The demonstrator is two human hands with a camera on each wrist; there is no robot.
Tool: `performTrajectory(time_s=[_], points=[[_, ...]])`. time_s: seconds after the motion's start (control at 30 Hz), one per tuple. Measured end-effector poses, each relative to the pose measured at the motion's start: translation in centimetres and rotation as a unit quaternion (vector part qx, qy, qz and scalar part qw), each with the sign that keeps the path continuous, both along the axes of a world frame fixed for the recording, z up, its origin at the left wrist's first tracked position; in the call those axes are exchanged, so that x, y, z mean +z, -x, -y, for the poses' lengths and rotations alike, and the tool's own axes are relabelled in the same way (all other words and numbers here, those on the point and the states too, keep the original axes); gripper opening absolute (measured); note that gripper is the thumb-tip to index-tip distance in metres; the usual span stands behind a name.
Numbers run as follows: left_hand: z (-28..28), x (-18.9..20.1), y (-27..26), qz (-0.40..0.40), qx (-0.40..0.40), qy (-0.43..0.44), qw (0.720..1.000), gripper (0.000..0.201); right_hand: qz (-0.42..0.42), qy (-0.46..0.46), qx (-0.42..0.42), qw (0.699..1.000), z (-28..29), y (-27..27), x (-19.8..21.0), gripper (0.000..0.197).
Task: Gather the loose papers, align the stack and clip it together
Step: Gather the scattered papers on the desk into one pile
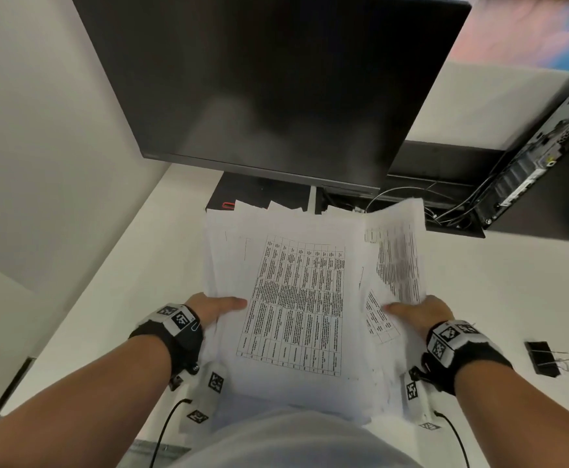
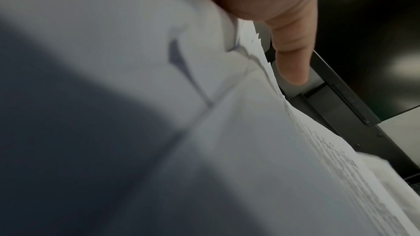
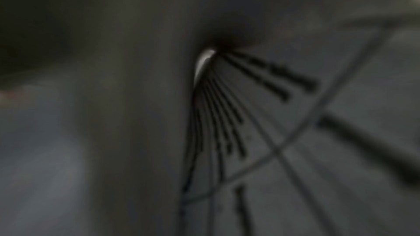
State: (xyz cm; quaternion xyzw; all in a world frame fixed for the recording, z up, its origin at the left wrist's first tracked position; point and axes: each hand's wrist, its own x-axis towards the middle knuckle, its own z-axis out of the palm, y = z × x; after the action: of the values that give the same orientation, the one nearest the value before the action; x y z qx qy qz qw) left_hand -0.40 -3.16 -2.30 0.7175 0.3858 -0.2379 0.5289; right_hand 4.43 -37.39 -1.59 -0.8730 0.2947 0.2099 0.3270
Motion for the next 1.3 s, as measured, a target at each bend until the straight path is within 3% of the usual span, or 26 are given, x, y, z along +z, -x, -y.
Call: performTrajectory(time_s=[0.07, 0.2, 0.33, 0.53, 0.63, 0.73, 0.77, 0.87, 0.9, 0.97, 1.03, 1.3], points=[[-0.6, -1.7, -0.4, 0.001, -0.001, -0.006, 1.0, 0.121, -0.019, -0.019, 0.028, 0.999, -0.6, 0.1, -0.3, 0.077], [0.5, 0.9, 0.1, -0.019, -0.038, -0.072, 0.997, 0.084, -0.02, 0.008, 0.045, 0.999, -0.2, 0.3, 0.0, 0.065], [0.5, 0.8, 0.1, -0.025, -0.042, -0.086, 0.995, 0.084, 0.037, 0.093, 0.071, 0.992, 0.9, 1.3, 1.6, 0.032], [0.6, 0.1, -0.4, -0.029, -0.049, -0.102, 0.993, 0.084, 0.156, 0.133, 0.054, 0.977, 3.0, 3.1, 5.7, 0.009], [0.6, 0.0, -0.6, -0.034, -0.057, -0.104, 0.992, 0.084, 0.227, 0.097, -0.013, 0.969, 5.1, 3.6, 7.8, 0.01], [0.5, -0.2, -0.6, -0.035, -0.064, -0.102, 0.992, 0.084, 0.239, -0.013, -0.13, 0.962, 8.1, 3.5, 8.9, 0.034], [0.4, -0.2, -0.6, -0.035, -0.066, -0.103, 0.992, 0.084, 0.248, -0.041, -0.164, 0.954, 10.6, 2.7, 7.6, 0.035], [0.4, -0.3, -0.7, -0.033, -0.071, -0.107, 0.991, 0.081, 0.234, -0.084, -0.221, 0.943, 16.5, 1.2, 4.2, 0.086], [0.5, -0.2, -0.7, -0.034, -0.07, -0.107, 0.991, 0.079, 0.254, -0.108, -0.23, 0.933, 15.0, 1.6, 5.3, 0.083], [0.5, -0.1, -0.6, -0.037, -0.068, -0.108, 0.991, 0.078, 0.231, -0.152, -0.23, 0.933, 11.6, 2.2, 7.1, 0.044], [0.5, -0.1, -0.5, -0.037, -0.067, -0.106, 0.991, 0.079, 0.211, -0.164, -0.208, 0.941, 7.7, 3.1, 8.2, 0.024], [0.8, 0.5, 0.2, 0.0, -0.022, -0.063, 0.998, 0.095, 0.058, -0.21, -0.105, 0.97, -0.3, 5.5, -0.3, 0.051]])
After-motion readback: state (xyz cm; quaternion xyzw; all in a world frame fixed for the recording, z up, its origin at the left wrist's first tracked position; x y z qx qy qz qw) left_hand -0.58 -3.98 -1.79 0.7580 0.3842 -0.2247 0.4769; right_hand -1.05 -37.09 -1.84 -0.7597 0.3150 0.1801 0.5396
